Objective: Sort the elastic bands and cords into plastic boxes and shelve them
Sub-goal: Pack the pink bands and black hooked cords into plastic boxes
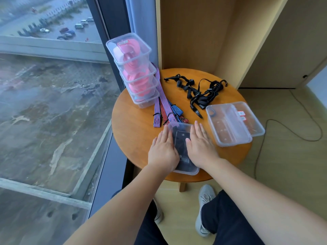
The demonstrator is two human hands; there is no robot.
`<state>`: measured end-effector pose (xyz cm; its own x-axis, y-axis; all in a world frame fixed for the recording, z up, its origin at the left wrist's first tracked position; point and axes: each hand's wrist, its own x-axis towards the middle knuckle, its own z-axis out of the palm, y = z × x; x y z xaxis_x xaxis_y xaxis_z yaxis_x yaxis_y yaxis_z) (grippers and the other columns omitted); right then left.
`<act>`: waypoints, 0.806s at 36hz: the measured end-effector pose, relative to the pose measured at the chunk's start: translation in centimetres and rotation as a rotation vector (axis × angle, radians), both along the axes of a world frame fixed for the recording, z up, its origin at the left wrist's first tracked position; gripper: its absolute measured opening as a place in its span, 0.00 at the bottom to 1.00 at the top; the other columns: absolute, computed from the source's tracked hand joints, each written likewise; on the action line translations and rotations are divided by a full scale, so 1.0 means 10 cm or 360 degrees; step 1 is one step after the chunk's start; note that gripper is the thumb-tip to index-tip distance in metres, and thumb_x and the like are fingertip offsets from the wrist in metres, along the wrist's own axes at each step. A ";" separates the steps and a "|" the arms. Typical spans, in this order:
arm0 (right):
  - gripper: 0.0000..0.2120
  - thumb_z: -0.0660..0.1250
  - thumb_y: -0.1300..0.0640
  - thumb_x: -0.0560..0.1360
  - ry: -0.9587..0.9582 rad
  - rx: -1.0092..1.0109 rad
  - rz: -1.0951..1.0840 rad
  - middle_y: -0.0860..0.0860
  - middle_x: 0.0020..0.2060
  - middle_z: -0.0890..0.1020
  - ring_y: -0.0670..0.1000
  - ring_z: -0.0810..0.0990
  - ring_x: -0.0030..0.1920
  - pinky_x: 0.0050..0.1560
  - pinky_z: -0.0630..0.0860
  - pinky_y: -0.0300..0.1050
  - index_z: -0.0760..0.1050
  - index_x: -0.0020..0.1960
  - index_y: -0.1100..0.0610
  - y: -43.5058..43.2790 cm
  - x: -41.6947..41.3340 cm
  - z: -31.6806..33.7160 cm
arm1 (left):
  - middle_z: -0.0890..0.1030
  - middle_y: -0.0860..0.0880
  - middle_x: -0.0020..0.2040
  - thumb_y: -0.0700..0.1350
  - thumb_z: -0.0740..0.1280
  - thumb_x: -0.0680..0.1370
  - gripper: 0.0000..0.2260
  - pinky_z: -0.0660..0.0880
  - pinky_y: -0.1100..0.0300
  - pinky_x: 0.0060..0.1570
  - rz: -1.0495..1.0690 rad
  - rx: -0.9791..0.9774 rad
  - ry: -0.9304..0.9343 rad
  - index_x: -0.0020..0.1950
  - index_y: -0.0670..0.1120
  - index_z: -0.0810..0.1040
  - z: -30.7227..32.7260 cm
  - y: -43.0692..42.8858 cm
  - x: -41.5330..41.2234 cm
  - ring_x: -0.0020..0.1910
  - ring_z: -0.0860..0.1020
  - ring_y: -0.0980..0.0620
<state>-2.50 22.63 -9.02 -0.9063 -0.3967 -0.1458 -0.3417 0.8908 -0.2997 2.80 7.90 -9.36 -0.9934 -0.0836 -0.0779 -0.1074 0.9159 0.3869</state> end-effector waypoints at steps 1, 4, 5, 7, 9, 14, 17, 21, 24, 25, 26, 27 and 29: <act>0.29 0.45 0.49 0.84 -0.0013 -0.0016 0.0001 0.56 0.79 0.40 0.53 0.38 0.78 0.74 0.38 0.45 0.40 0.79 0.61 0.02 0.02 0.01 | 0.43 0.48 0.81 0.51 0.44 0.76 0.33 0.46 0.54 0.77 -0.0029 -0.0063 0.0015 0.81 0.45 0.44 0.01 0.01 0.01 0.79 0.45 0.51; 0.28 0.45 0.49 0.84 -0.0011 -0.0017 0.0055 0.55 0.79 0.41 0.52 0.38 0.78 0.75 0.39 0.45 0.42 0.79 0.61 0.05 0.05 0.05 | 0.44 0.48 0.81 0.52 0.41 0.75 0.33 0.39 0.56 0.74 -0.0110 -0.0152 0.0019 0.80 0.45 0.44 0.01 0.00 0.03 0.79 0.43 0.51; 0.28 0.45 0.49 0.84 -0.0016 -0.0012 0.0077 0.56 0.79 0.41 0.52 0.38 0.78 0.75 0.40 0.45 0.42 0.79 0.61 0.05 0.07 0.06 | 0.45 0.49 0.81 0.52 0.42 0.75 0.33 0.38 0.57 0.74 -0.0110 -0.0141 0.0007 0.80 0.46 0.44 0.02 -0.02 0.02 0.79 0.43 0.52; 0.28 0.45 0.49 0.84 -0.0034 -0.0007 0.0113 0.56 0.79 0.41 0.52 0.37 0.78 0.76 0.40 0.47 0.43 0.79 0.62 0.06 0.09 0.09 | 0.47 0.49 0.81 0.53 0.42 0.77 0.31 0.39 0.55 0.75 -0.0114 -0.0169 0.0000 0.80 0.47 0.45 0.03 -0.04 0.01 0.79 0.45 0.51; 0.28 0.45 0.49 0.85 -0.0049 -0.0006 0.0146 0.56 0.79 0.41 0.52 0.37 0.78 0.77 0.41 0.47 0.43 0.79 0.62 0.07 0.09 0.11 | 0.47 0.47 0.81 0.53 0.41 0.76 0.32 0.40 0.55 0.75 -0.0157 -0.0277 0.0001 0.80 0.45 0.46 0.04 -0.03 -0.01 0.79 0.44 0.50; 0.28 0.45 0.50 0.85 -0.0080 0.0009 0.0281 0.55 0.79 0.42 0.51 0.37 0.78 0.77 0.43 0.47 0.45 0.79 0.62 0.12 0.01 0.20 | 0.49 0.45 0.81 0.52 0.43 0.76 0.32 0.41 0.55 0.75 -0.0306 -0.0367 0.0048 0.80 0.41 0.50 0.09 -0.09 -0.10 0.79 0.45 0.49; 0.27 0.46 0.51 0.85 -0.0056 0.0017 0.0230 0.55 0.79 0.43 0.52 0.39 0.79 0.77 0.45 0.47 0.46 0.79 0.62 0.11 0.01 0.20 | 0.53 0.45 0.80 0.50 0.49 0.80 0.29 0.44 0.55 0.76 -0.0303 -0.0332 0.0092 0.80 0.42 0.51 0.10 -0.14 -0.12 0.79 0.49 0.49; 0.27 0.45 0.51 0.85 -0.0086 0.0001 0.0053 0.56 0.79 0.43 0.53 0.39 0.79 0.77 0.44 0.48 0.44 0.79 0.62 0.05 0.12 0.11 | 0.51 0.46 0.81 0.49 0.47 0.80 0.28 0.43 0.56 0.76 -0.0227 -0.0251 0.0089 0.80 0.42 0.50 0.06 -0.08 -0.08 0.79 0.48 0.50; 0.29 0.44 0.48 0.84 -0.0092 -0.0016 0.0019 0.55 0.79 0.41 0.52 0.38 0.79 0.76 0.41 0.48 0.41 0.79 0.60 0.04 0.16 0.05 | 0.49 0.46 0.81 0.49 0.48 0.83 0.26 0.42 0.56 0.76 -0.0166 -0.0195 0.0093 0.80 0.43 0.49 0.01 -0.06 -0.05 0.79 0.46 0.50; 0.29 0.44 0.47 0.84 -0.0103 -0.0042 0.0007 0.54 0.79 0.40 0.52 0.38 0.79 0.76 0.40 0.48 0.40 0.79 0.60 0.04 0.17 0.04 | 0.48 0.46 0.81 0.49 0.48 0.83 0.26 0.43 0.55 0.77 -0.0154 -0.0189 0.0096 0.80 0.43 0.48 0.00 -0.06 -0.04 0.79 0.45 0.50; 0.29 0.44 0.47 0.84 -0.0107 -0.0072 0.0000 0.54 0.79 0.40 0.52 0.38 0.79 0.76 0.40 0.47 0.40 0.80 0.59 0.05 0.17 0.03 | 0.47 0.45 0.81 0.50 0.48 0.83 0.27 0.43 0.55 0.77 -0.0145 -0.0188 0.0097 0.80 0.42 0.48 -0.01 -0.06 -0.04 0.79 0.45 0.50; 0.29 0.44 0.47 0.84 -0.0102 -0.0097 -0.0001 0.54 0.79 0.40 0.51 0.38 0.79 0.76 0.40 0.47 0.41 0.80 0.59 0.05 0.17 0.02 | 0.47 0.45 0.81 0.50 0.48 0.83 0.27 0.44 0.55 0.77 -0.0139 -0.0191 0.0095 0.80 0.42 0.48 -0.02 -0.07 -0.04 0.79 0.45 0.50; 0.29 0.44 0.47 0.84 -0.0089 -0.0138 0.0000 0.54 0.79 0.41 0.51 0.38 0.79 0.76 0.40 0.46 0.41 0.80 0.60 0.06 0.18 0.01 | 0.46 0.45 0.81 0.51 0.47 0.83 0.27 0.43 0.54 0.77 -0.0139 -0.0199 0.0092 0.80 0.43 0.47 -0.03 -0.07 -0.04 0.79 0.45 0.50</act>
<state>-0.71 23.20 -8.96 -0.8978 -0.4099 -0.1610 -0.3222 0.8607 -0.3943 2.37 7.15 -9.69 -0.9999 -0.0024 -0.0146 -0.0063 0.9621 0.2727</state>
